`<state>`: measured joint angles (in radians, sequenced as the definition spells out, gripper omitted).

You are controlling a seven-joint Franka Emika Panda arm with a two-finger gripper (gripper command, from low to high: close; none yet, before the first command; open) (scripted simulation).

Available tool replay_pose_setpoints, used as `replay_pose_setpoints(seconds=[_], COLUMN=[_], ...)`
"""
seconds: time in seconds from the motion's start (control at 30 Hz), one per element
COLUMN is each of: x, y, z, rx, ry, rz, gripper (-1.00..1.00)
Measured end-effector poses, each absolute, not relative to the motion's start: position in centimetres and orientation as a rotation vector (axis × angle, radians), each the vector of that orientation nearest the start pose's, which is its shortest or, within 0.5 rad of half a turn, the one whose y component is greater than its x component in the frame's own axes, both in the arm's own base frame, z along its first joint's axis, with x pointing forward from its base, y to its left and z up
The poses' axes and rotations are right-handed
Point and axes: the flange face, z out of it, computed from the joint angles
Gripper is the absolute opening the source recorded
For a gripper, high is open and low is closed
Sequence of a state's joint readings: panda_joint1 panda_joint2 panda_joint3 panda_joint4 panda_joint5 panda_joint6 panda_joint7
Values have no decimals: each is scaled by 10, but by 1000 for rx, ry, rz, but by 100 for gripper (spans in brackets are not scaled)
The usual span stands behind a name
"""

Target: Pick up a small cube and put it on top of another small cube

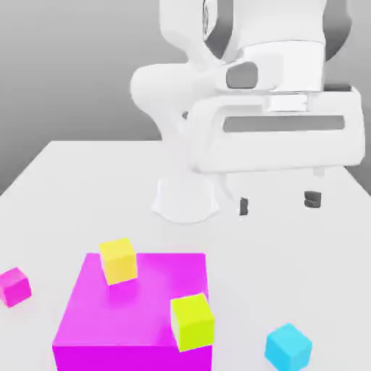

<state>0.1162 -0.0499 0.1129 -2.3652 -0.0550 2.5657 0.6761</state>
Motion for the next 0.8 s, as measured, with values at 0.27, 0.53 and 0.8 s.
replay_pose_setpoints(seconds=[0.27, 0.53, 0.8], x=[482, 473, 474], y=[159, 166, 166], z=[223, 137, 167], rx=[-3106, -3121, -3121], ry=[396, 353, 352], rz=[-63, -1, 0], gripper=[0, -100, -100])
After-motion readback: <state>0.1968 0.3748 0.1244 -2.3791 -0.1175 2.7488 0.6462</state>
